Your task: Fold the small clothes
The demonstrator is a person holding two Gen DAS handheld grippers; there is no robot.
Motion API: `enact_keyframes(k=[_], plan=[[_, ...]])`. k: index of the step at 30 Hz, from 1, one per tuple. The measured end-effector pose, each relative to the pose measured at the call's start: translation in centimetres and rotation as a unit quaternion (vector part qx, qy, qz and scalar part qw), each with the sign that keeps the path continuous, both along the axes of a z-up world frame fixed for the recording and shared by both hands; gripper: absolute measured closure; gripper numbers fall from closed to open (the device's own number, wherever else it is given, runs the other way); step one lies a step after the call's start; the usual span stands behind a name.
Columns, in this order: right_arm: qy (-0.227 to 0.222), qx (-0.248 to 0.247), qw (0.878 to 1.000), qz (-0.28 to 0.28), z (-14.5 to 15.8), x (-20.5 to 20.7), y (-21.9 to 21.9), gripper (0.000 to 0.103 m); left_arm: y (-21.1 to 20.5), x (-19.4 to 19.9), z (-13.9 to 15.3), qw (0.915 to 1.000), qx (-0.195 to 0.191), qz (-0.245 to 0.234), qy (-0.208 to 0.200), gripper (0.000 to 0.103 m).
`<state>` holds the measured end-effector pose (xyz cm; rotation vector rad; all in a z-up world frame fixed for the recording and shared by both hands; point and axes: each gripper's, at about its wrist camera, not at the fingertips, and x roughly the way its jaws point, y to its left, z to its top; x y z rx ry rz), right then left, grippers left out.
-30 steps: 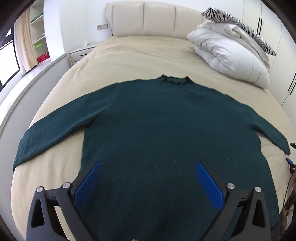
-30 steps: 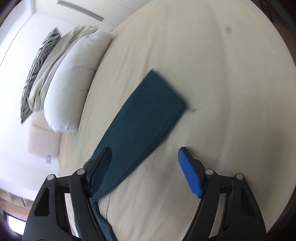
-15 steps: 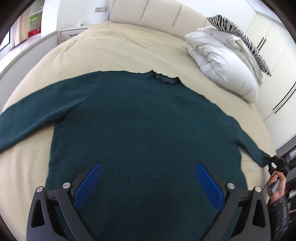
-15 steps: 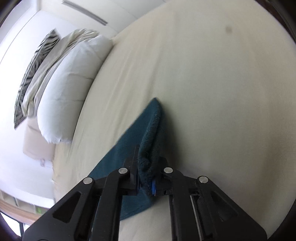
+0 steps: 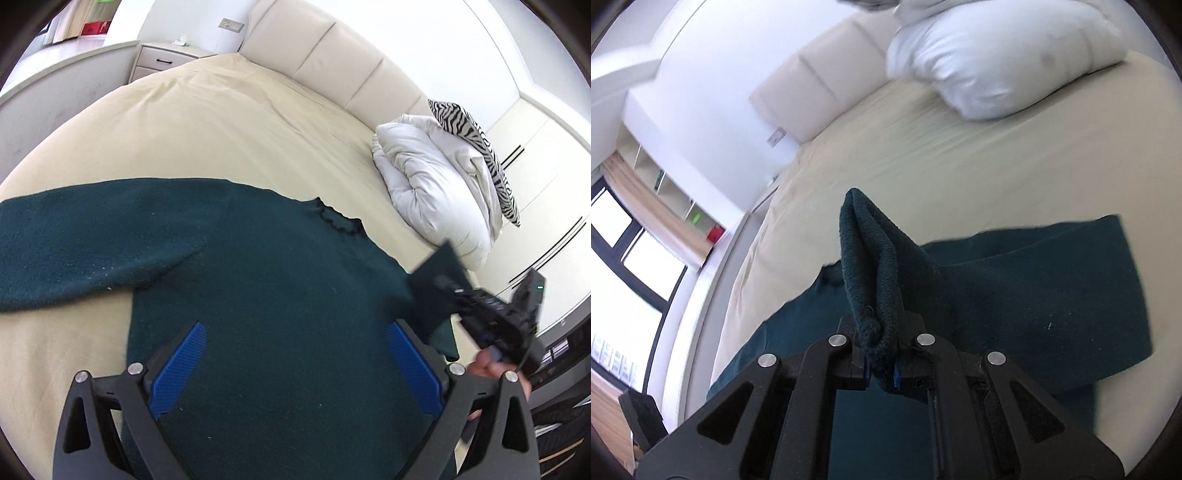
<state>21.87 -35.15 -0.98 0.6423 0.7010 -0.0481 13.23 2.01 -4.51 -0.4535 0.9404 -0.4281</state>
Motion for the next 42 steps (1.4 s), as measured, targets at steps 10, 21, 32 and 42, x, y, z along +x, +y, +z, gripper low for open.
enact_keyframes(k=[10,21,32,42], plan=[[0.019,0.036,0.996,0.077,-7.7,0.8,9.3,0.043,-2.6,2.7,-3.5,0.9981,-0.030,-0.028,0.046,0.003],[-0.008,0.099,0.995,-0.019,-6.9,-12.7,1.3,0.043,-12.2,7.1,-6.2,0.9923,0.004,-0.091,0.084,0.034],[-0.018,0.260,0.961,-0.088,-11.3,-14.8,-6.1,0.043,-10.9,7.6,-4.6,0.9959,0.033,-0.069,0.048,0.094],[-0.032,0.296,0.940,-0.169,-13.4,-13.6,-8.6,0.051,-6.3,9.1,-5.6,0.9987,0.039,-0.008,0.031,0.094]])
